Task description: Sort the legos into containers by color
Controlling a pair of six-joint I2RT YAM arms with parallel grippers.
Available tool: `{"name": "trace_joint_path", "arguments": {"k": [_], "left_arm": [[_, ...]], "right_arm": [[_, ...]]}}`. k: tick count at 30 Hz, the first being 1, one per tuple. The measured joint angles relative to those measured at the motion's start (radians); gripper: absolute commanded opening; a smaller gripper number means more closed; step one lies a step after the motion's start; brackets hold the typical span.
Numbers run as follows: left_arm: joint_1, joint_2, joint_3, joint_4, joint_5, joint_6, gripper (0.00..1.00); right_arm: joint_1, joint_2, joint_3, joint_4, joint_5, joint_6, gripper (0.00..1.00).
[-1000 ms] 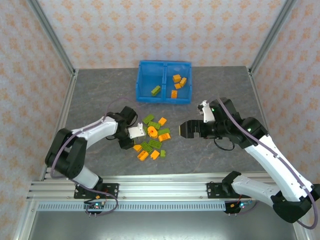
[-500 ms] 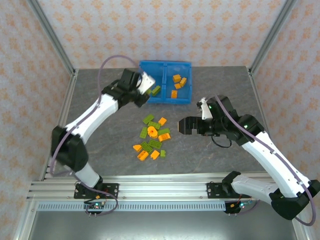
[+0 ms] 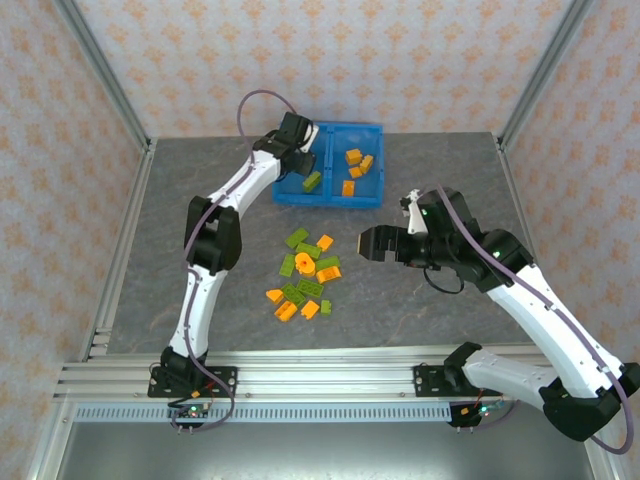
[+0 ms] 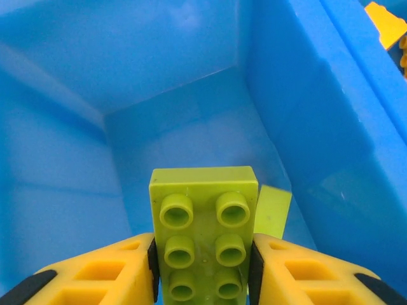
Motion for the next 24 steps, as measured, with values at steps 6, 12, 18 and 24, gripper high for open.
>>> {"name": "trace_joint_path", "arguments": {"k": [6, 12, 18, 24], "left_arm": [[-0.005, 0.000, 0.032, -0.016, 0.002, -0.030, 0.50], [-0.020, -0.192, -0.154, -0.004, 0.021, -0.037, 0.51], [-0.089, -0.660, -0.544, 0.069, 0.075, 0.000, 0.57], [-0.139, -1.150, -0.911, 0.114, 0.153, 0.105, 0.65]], "right_arm": [[0.000, 0.000, 0.008, 0.000, 0.007, 0.008, 1.00], [0.000, 0.000, 0.008, 0.000, 0.026, 0.007, 0.98], [0.034, 0.031, -0.013, 0.000, 0.068, -0.023, 0.95], [0.144, 0.137, -0.065, 0.011, 0.080, -0.039, 0.94]]}}
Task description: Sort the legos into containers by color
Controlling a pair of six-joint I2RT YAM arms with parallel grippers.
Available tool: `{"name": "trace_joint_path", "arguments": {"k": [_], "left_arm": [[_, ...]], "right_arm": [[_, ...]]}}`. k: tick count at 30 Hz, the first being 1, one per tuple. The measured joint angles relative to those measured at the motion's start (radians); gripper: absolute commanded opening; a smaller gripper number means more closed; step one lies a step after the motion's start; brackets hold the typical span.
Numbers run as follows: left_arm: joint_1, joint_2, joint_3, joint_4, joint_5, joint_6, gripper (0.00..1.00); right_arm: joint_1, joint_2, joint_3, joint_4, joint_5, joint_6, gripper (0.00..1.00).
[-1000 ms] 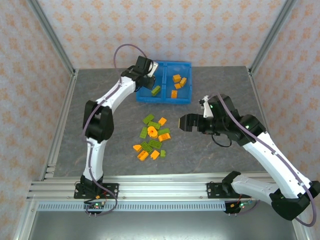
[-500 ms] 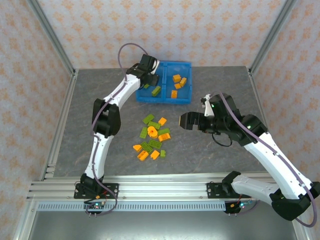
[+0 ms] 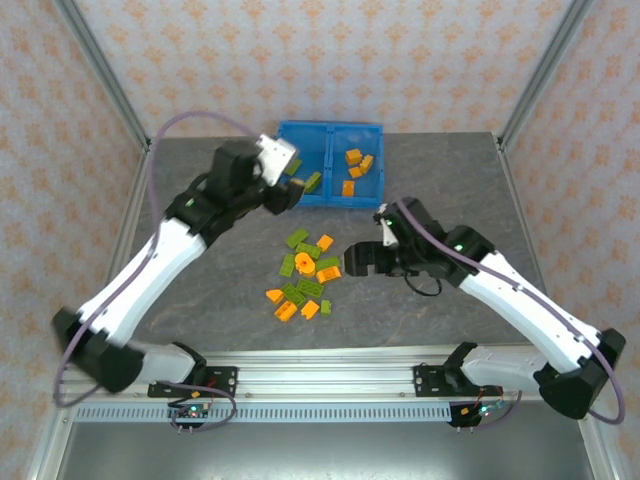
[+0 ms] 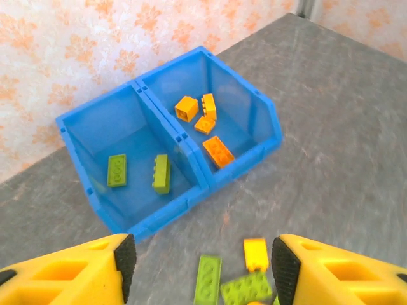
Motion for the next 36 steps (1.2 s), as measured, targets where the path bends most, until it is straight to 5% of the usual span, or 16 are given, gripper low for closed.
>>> {"name": "trace_joint_path", "arguments": {"k": [5, 11, 24, 30, 36], "left_arm": [[0.006, -0.348, -0.314, -0.025, 0.040, 0.126, 0.72], [0.006, -0.575, -0.605, -0.038, 0.116, 0.238, 0.82], [0.015, -0.542, -0.684, -0.037, 0.174, 0.394, 1.00], [0.017, -0.543, -0.687, -0.033, 0.194, 0.421, 1.00], [0.018, -0.573, -0.693, -0.027, 0.195, 0.425, 1.00]], "right_arm": [[0.104, 0.128, -0.029, 0.058, 0.032, 0.023, 0.95], [0.156, 0.299, -0.057, 0.140, 0.059, 0.099, 0.95], [0.188, 0.603, -0.060, 0.256, 0.057, 0.214, 0.63], [0.188, 0.617, -0.064, 0.272, 0.047, 0.245, 0.26], [0.189, 0.572, -0.076, 0.264, 0.091, 0.270, 0.21]]}}
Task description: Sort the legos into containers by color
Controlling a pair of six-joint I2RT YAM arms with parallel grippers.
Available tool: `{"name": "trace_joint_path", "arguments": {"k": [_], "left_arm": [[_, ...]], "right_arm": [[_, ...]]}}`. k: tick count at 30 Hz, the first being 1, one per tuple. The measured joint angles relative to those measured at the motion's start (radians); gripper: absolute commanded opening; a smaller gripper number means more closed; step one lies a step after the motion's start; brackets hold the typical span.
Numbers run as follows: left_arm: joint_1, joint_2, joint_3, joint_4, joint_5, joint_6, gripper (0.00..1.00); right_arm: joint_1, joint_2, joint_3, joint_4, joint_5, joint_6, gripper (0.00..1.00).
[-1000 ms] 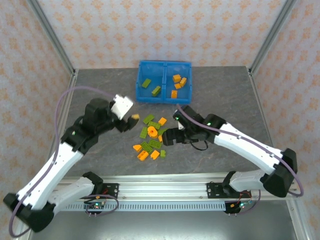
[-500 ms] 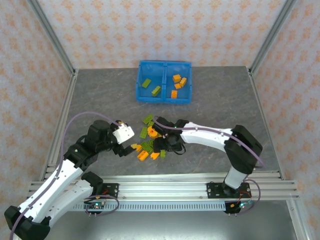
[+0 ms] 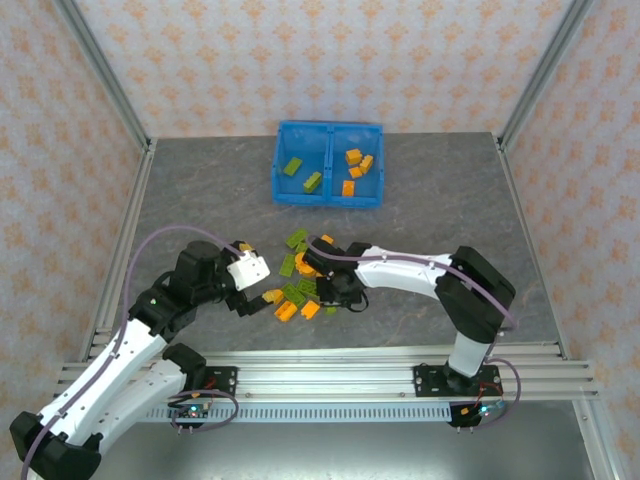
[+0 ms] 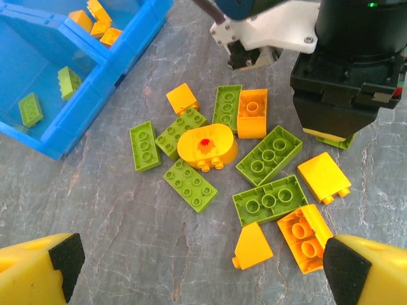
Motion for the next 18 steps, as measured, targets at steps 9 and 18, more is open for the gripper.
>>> {"name": "trace_joint_path", "arguments": {"k": [9, 18], "left_arm": [[0.000, -0.063, -0.030, 0.055, 0.039, -0.001, 1.00], [0.000, -0.136, -0.075, 0.124, -0.010, -0.018, 1.00]], "right_arm": [[-0.025, -0.114, 0.375, -0.119, 0.263, -0.134, 0.21], [-0.225, 0.394, 1.109, -0.119, 0.377, -0.351, 0.21]]}}
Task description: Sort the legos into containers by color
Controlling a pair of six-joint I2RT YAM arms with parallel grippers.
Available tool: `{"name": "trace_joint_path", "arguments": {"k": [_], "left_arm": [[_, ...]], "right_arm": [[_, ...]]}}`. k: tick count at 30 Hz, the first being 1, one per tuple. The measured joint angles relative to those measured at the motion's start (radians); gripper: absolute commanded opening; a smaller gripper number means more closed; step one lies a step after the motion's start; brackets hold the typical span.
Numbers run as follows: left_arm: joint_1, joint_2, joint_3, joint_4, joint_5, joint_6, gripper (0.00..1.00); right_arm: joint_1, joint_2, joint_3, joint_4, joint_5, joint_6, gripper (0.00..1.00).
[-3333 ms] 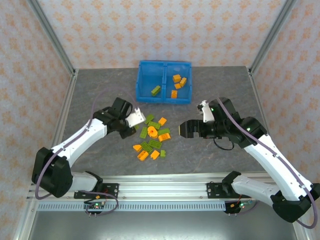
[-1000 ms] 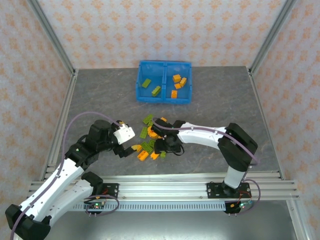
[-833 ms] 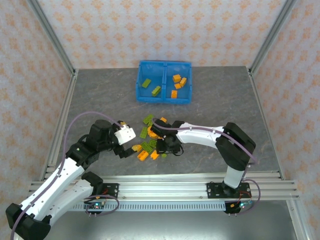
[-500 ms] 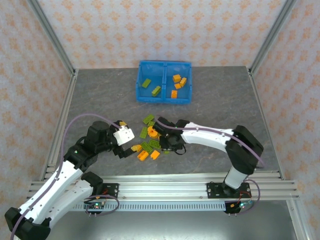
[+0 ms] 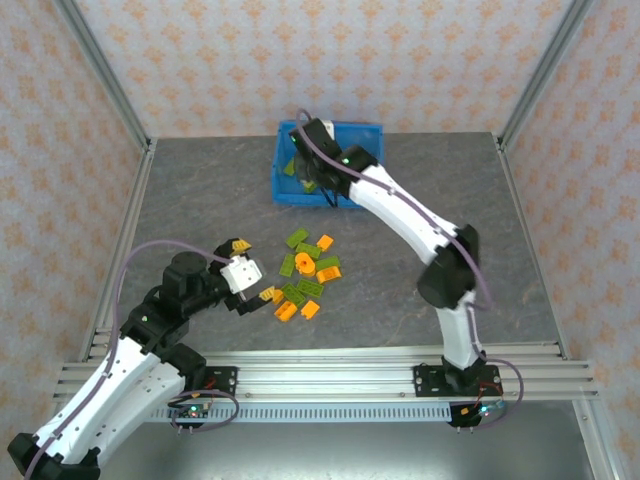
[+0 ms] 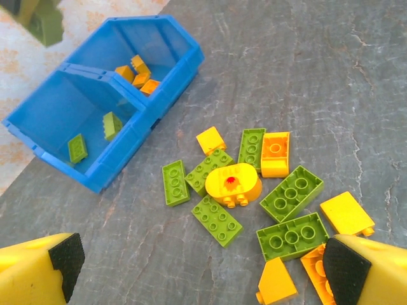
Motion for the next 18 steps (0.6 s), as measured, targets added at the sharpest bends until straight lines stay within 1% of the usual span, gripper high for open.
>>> {"name": "trace_joint_path", "arguments": {"k": [4, 6, 9, 11, 13, 16, 18], "left_arm": [[0.000, -0.001, -0.002, 0.015, -0.024, -0.003, 1.00], [0.000, -0.001, -0.004, 0.018, -0.030, -0.004, 1.00], [0.000, 0.000, -0.005, 0.019, -0.035, -0.004, 1.00], [0.000, 0.002, -0.005, 0.020, -0.039, -0.007, 1.00], [0.000, 0.006, -0.005, 0.020, -0.043, -0.011, 1.00], [0.000, 0.016, -0.005, 0.024, -0.050, -0.016, 1.00], [0.000, 0.022, -0.006, 0.028, -0.051, -0.019, 1.00]], "right_arm": [[-0.056, 0.303, 0.351, -0.037, 0.000, -0.051, 0.23], [-0.072, 0.403, 0.448, -0.043, -0.006, -0.067, 0.25], [-0.084, 0.470, 0.465, -0.035, -0.042, -0.089, 0.28], [-0.086, 0.495, 0.465, -0.024, -0.071, -0.103, 0.32], [-0.085, 0.518, 0.472, -0.010, -0.098, -0.113, 0.37], [-0.083, 0.538, 0.487, 0.006, -0.121, -0.124, 0.50], [-0.082, 0.538, 0.488, 0.006, -0.130, -0.127, 0.53]]}}
